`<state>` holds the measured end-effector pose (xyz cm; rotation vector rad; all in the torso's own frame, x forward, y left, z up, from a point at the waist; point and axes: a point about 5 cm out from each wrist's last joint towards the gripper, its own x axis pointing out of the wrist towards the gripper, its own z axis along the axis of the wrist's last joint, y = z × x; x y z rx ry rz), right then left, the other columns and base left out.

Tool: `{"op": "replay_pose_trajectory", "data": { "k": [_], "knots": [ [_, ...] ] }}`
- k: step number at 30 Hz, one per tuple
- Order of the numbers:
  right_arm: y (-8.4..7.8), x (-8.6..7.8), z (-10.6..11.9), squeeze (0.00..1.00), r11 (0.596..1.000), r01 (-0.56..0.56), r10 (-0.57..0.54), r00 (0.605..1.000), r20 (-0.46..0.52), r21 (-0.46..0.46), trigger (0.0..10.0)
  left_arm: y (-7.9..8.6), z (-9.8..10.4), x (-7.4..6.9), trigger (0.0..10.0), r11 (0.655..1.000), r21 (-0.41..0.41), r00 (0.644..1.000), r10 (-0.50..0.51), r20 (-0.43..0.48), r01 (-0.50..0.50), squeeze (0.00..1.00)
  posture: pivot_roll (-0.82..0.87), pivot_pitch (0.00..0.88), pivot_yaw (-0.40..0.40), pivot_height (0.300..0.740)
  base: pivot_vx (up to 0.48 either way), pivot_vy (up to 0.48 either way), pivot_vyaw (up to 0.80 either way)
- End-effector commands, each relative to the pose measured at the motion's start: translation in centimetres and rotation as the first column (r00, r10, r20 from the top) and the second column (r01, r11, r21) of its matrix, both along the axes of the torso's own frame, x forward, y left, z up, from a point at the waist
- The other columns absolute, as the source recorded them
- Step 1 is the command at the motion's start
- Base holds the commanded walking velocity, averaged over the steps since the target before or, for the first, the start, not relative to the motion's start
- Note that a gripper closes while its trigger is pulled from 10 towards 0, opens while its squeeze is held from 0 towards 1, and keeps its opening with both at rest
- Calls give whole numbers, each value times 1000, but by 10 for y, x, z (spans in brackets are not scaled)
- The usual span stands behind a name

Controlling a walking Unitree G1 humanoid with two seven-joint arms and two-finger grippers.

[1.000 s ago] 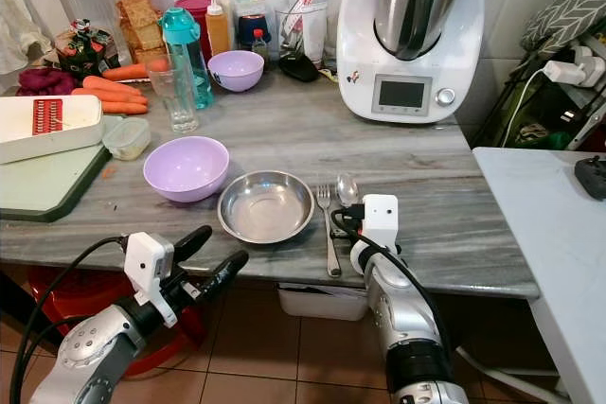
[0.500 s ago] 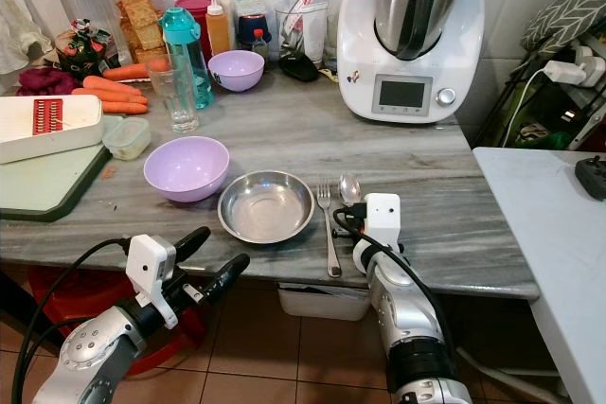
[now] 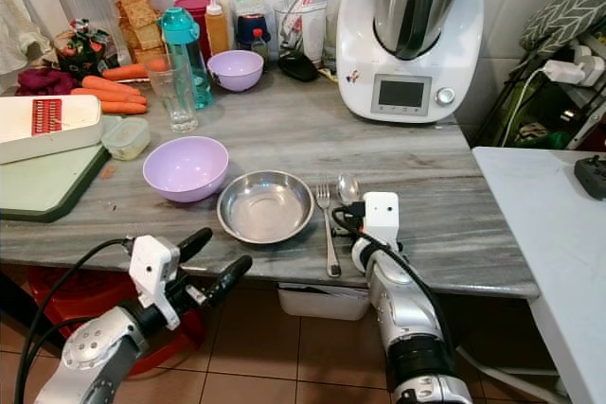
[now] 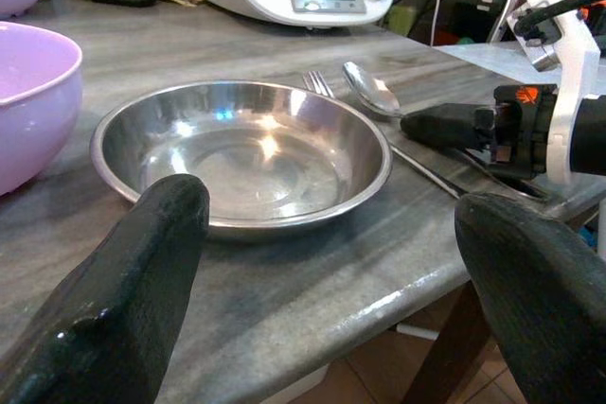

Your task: Setting the table

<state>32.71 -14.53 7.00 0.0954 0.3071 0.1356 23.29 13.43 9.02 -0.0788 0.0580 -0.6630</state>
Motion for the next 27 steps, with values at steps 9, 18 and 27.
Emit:
{"op": "replay_pose_trajectory", "data": {
  "k": [9, 18, 27],
  "knots": [
    [3, -3, -4, 0, 1000, -15, 15, 1000, -6, 17, 0, -1, 1, 2, 10000, 1000, 17, 1000, -1, 10, 1, 0, 45, 0, 7, 740, 0, 0, 0],
    [3, -3, 6, 0, 999, 1, -3, 998, 58, 35, 10000, 1, 2, 2, 10000, 999, 32, 999, 25, 25, -26, 0, 47, 0, 6, 740, 0, 0, 0],
    [2, -11, 14, 0, 1000, 8, -9, 991, 133, 14, 2196, 3, 4, 4, 10000, 998, 31, 998, 47, 33, -48, 0, 44, 0, 10, 740, 0, 0, 0]
  ]
}}
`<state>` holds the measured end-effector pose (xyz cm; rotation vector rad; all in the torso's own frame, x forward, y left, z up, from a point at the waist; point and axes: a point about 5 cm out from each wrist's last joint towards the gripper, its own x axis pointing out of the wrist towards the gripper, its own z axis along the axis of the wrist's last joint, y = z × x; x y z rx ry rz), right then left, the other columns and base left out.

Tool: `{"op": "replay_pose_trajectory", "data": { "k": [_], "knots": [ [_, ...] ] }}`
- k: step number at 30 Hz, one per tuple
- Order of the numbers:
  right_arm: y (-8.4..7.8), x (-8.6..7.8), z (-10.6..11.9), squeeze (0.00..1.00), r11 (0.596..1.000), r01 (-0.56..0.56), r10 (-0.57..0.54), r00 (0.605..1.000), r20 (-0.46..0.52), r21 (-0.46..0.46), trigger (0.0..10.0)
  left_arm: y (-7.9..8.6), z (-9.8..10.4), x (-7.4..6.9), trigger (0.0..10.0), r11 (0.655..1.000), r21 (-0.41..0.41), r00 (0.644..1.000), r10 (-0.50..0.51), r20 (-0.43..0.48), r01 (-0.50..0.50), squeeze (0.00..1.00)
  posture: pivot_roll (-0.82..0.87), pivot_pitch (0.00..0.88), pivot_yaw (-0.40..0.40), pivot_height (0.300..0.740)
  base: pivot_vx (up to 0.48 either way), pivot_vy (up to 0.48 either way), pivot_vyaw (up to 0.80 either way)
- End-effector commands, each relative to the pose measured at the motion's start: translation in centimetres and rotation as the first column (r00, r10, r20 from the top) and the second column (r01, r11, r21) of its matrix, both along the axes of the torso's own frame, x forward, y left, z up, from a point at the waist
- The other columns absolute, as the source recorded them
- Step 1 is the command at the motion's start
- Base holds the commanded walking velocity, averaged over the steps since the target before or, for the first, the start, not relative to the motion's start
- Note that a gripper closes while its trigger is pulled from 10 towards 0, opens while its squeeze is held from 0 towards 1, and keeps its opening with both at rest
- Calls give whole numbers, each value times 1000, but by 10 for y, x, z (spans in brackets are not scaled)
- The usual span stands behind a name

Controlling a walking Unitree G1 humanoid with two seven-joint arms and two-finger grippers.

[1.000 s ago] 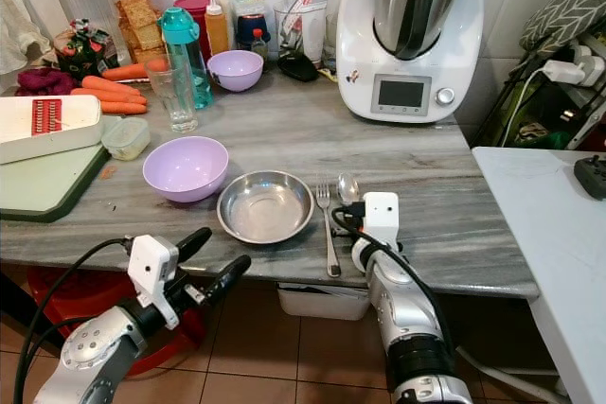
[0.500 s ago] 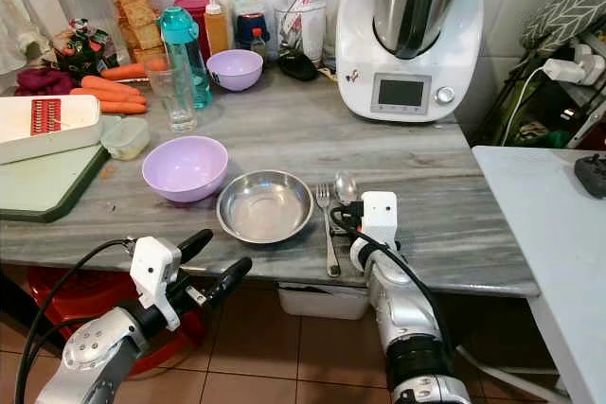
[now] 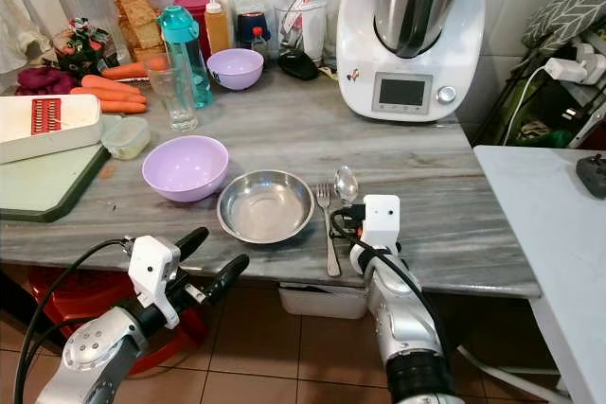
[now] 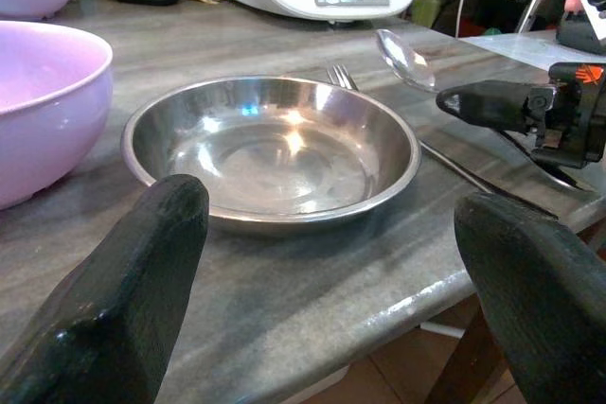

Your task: Setting the table

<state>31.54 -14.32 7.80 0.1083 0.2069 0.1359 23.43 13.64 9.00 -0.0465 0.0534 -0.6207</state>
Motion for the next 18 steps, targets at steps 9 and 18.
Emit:
{"op": "replay_pose_trajectory", "data": {
  "k": [9, 18],
  "knots": [
    [-6, -4, 9, 0, 998, 24, -19, 996, 90, -56, 10000, 0, 3, 4, 10000, 1000, 2, 1000, 4, 25, -5, 0, 35, 0, 17, 740, 0, 0, 0],
    [-12, -6, 8, 0, 993, 55, -42, 992, 118, -105, 10000, -1, 1, 4, 10000, 1000, 1, 1000, 12, 25, -12, 0, 38, 0, 14, 740, 0, 0, 0]
  ]
}}
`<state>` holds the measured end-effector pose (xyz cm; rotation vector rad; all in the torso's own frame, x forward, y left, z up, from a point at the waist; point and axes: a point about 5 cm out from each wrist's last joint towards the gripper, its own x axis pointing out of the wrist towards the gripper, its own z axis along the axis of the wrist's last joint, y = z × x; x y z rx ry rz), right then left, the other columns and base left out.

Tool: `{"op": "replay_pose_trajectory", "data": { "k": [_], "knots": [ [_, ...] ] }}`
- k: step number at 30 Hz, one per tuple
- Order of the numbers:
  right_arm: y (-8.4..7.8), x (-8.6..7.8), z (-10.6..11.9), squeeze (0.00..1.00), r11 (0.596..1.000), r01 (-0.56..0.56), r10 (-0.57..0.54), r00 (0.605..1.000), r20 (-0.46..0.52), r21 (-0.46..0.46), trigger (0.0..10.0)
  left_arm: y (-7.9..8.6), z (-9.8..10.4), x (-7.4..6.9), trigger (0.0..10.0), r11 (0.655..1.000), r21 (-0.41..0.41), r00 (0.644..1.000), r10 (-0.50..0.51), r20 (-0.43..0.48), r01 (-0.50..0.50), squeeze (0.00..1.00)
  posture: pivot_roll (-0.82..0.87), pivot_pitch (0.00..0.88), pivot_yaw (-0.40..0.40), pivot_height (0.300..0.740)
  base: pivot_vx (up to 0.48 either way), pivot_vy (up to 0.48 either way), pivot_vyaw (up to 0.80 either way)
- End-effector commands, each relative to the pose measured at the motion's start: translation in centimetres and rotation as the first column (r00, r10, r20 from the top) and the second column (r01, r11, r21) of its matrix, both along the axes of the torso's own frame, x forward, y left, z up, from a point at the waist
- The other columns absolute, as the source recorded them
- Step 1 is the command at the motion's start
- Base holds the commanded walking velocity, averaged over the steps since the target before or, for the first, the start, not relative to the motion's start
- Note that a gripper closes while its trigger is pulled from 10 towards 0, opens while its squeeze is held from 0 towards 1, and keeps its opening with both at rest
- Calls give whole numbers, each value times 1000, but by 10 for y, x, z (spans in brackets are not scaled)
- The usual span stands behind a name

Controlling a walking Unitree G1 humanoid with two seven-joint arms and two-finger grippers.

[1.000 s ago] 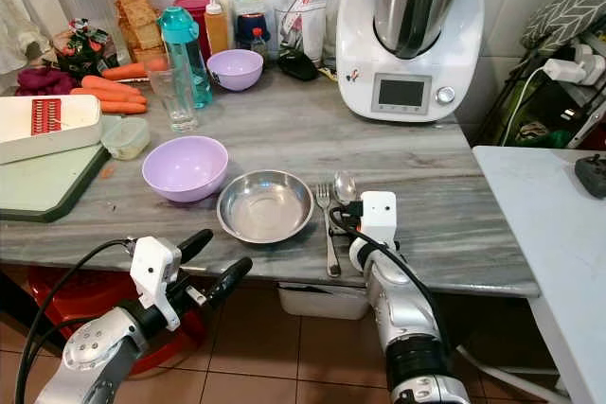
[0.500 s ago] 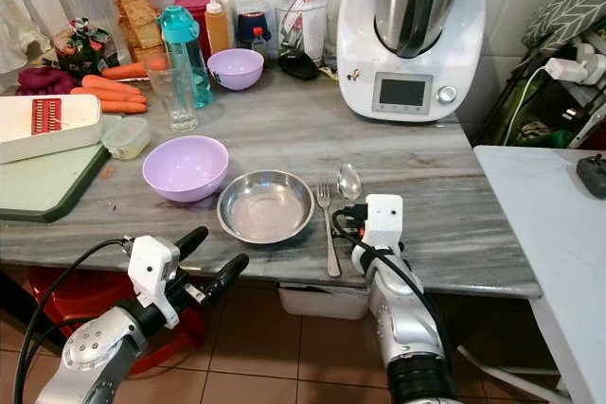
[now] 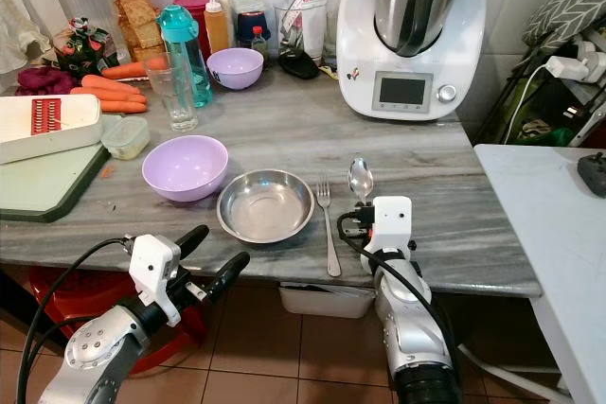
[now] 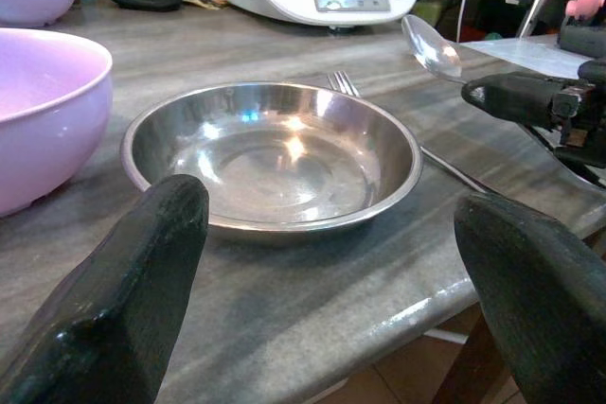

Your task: Setting the table

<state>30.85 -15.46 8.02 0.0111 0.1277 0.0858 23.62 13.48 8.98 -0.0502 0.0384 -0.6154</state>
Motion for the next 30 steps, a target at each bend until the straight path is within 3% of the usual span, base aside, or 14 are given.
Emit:
{"op": "replay_pose_trajectory", "data": {
  "k": [1, 8, 9, 10, 12, 13, 15, 16, 19, 20, 27, 28, 29, 30],
  "knots": [
    [-1, 1, 5, 0, 1000, 6, -5, 999, 35, -21, 10000, 1, 2, 2, 10000, 1000, 9, 1000, 6, 12, -7, 0, 40, 0, 15, 740, 0, 0, 0],
    [1, 0, -1, 0, 1000, 13, -13, 1000, 9, 18, 10000, 1, 2, 1, 10000, 1000, 11, 1000, 5, 13, -5, 0, 41, 0, 19, 740, 0, 0, 0],
    [2, 1, -2, 0, 999, 23, -23, 1000, 1, 44, 4275, 1, 2, 1, 10000, 1000, 12, 1000, 3, 12, -4, 0, 41, 0, 22, 740, 0, 0, 0],
    [2, 1, -3, 0, 997, 31, -30, 1000, -5, 66, 706, 1, 2, 1, 10000, 1000, 12, 1000, 2, 12, -2, 0, 41, 0, 22, 740, 0, 0, 0],
    [2, 2, -4, 0, 996, 42, -41, 999, -13, 81, 0, 1, 1, 1, 10000, 1000, 12, 1000, 0, 11, -1, 0, 43, 0, 24, 740, 0, 0, 0],
    [2, 3, -5, 0, 994, 53, -51, 998, -23, 92, 4392, 1, 1, 1, 10000, 1000, 13, 1000, -2, 10, 2, 0, 43, 0, 25, 740, 0, 0, 0],
    [2, 4, -7, 0, 992, 63, -59, 997, -44, 109, 4431, 1, 2, 1, 10000, 1000, 16, 1000, -6, 8, 6, 0, 43, 0, 26, 740, 0, 0, 0],
    [3, 5, -9, 0, 992, 63, -57, 997, -56, 108, 10000, 0, 2, 1, 10000, 1000, 18, 1000, -8, 7, 8, 0, 45, 0, 28, 740, 0, 0, 0],
    [4, 6, -11, 0, 991, 61, -53, 996, -68, 122, 7804, 0, 1, 1, 10000, 1000, 19, 1000, -10, 6, 9, 0, 46, 0, 29, 740, 0, 0, 0],
    [6, 6, -11, 0, 989, 56, -47, 996, -71, 137, 0, 0, 2, 0, 10000, 1000, 19, 1000, -10, 6, 10, 0, 47, 0, 30, 740, 0, 0, 0],
    [12, 9, -12, 0, 990, 39, -28, 996, -86, 135, 0, -1, 3, 1, 10000, 1000, 18, 1000, -11, 8, 11, 0, 50, 0, 28, 740, 0, 0, 0],
    [12, 10, -12, 0, 990, 36, -24, 996, -86, 137, 588, -1, 3, 1, 10000, 1000, 18, 1000, -12, 9, 12, 0, 50, 0, 29, 740, 0, 0, 0],
    [13, 10, -13, 0, 990, 35, -23, 996, -87, 134, 3569, -1, 3, 1, 10000, 1000, 18, 1000, -12, 9, 12, 0, 50, 0, 29, 740, 0, 0, 0],
    [13, 11, -13, 0, 991, 33, -22, 996, -88, 133, 4863, -2, 4, 2, 10000, 1000, 17, 1000, -13, 9, 12, 0, 50, 0, 30, 740, 0, 0, 0]
  ]
}}
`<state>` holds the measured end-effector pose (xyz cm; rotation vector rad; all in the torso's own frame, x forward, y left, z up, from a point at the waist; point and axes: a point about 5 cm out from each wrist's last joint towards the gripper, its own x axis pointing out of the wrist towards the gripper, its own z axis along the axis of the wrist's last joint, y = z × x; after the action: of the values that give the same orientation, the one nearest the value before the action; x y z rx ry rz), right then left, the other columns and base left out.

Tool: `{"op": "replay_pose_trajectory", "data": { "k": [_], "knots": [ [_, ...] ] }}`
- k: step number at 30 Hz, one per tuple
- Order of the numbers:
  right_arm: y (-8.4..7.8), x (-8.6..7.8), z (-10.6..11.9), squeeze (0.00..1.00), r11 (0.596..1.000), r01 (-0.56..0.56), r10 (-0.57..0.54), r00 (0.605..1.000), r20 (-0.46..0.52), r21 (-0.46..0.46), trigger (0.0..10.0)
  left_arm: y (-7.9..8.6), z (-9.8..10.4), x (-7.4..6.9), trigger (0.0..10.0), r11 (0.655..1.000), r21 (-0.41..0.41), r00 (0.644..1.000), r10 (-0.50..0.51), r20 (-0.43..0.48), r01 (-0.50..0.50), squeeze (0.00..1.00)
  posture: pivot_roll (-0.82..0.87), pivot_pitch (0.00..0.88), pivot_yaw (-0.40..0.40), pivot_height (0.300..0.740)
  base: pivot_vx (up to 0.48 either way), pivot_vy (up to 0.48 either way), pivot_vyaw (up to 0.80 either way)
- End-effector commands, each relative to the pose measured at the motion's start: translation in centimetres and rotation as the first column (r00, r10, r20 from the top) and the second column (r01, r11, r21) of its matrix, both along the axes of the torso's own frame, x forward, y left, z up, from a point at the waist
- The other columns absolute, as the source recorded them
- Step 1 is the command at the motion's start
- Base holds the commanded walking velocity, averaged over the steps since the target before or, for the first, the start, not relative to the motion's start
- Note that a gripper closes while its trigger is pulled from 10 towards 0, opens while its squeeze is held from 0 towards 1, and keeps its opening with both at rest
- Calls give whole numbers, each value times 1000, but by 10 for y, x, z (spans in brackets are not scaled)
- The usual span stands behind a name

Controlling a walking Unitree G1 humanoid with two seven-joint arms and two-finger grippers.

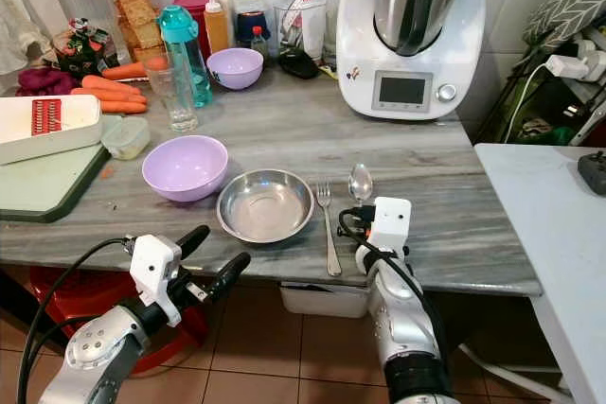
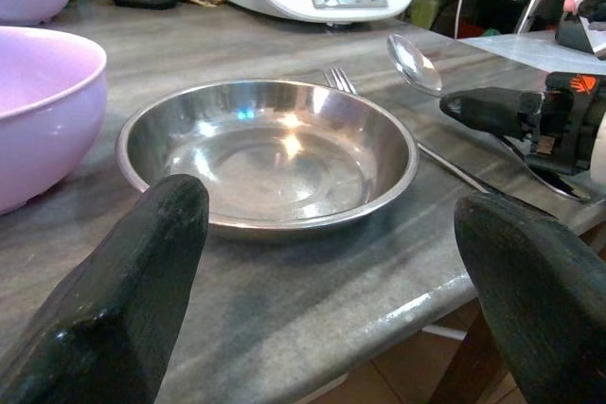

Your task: Setting the table

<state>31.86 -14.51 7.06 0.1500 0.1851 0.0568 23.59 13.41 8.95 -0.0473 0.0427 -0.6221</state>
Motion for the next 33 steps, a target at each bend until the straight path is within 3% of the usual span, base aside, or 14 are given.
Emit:
{"op": "replay_pose_trajectory", "data": {
  "k": [1, 2, 3, 5, 6, 24, 25, 27, 29, 30, 31, 33],
  "knots": [
    [4, 1, -3, 0, 1000, -13, 13, 1000, -23, 3, 6431, -2, 5, 2, 10000, 1000, 13, 1000, -6, 13, 6, 0, 50, 0, 30, 740, 0, 0, 0],
    [4, 1, -4, 0, 1000, -15, 15, 999, -29, 2, 10000, -2, 5, 2, 10000, 1000, 12, 1000, -7, 13, 7, 0, 51, 0, 28, 740, 0, 0, 0],
    [5, 1, -5, 165, 1000, -19, 19, 999, -41, 6, 10000, -3, 6, 2, 10000, 1000, 12, 1000, -8, 13, 7, 0, 50, 0, 29, 740, 0, 0, 0],
    [5, 1, -5, 165, 1000, -20, 20, 999, -45, 10, 10000, -3, 6, 2, 10000, 1000, 11, 1000, -8, 13, 7, 0, 50, 0, 29, 740, 0, 0, 0],
    [6, 2, -6, 1000, 999, -24, 26, 998, -52, 27, 10000, -3, 7, 3, 10000, 1000, 11, 1000, -7, 14, 7, 0, 50, 0, 28, 740, 0, 0, 0],
    [7, 3, -10, 1000, 1000, -26, 27, 995, -93, 12, 10000, -6, 8, 4, 10000, 1000, 12, 1000, -8, 14, 8, 0, 51, 0, 30, 740, 0, 0, 0],
    [6, 3, -11, 922, 1000, -22, 22, 995, -100, 6, 10000, -5, 7, 4, 10000, 1000, 12, 1000, -8, 14, 8, 0, 47, 0, 31, 740, 0, 0, 0],
    [4, 2, -14, 863, 1000, -21, 19, 993, -118, -17, 10000, -5, 7, 4, 10000, 1000, 12, 1000, -8, 13, 8, 0, 48, 0, 31, 740, 0, 0, 0],
    [3, 1, -17, 475, 1000, -19, 15, 990, -138, -25, 10000, -5, 7, 4, 10000, 1000, 12, 1000, -9, 13, 9, 0, 49, 0, 31, 740, 0, 0, 0],
    [2, 1, -16, 714, 1000, -16, 12, 991, -132, -23, 10000, -5, 7, 4, 10000, 1000, 12, 1000, -9, 12, 9, 0, 49, 0, 31, 740, 0, 0, 0],
    [1, 1, -14, 804, 1000, -10, 8, 993, -122, -18, 10000, -5, 7, 5, 10000, 1000, 12, 1000, -10, 12, 9, 0, 45, 0, 32, 740, 0, 0, 0],
    [0, 1, -14, 792, 1000, -9, 6, 993, -121, -25, 10000, -5, 7, 5, 10000, 1000, 12, 1000, -9, 12, 9, 0, 47, 0, 32, 740, 0, 0, 0]
  ]
}}
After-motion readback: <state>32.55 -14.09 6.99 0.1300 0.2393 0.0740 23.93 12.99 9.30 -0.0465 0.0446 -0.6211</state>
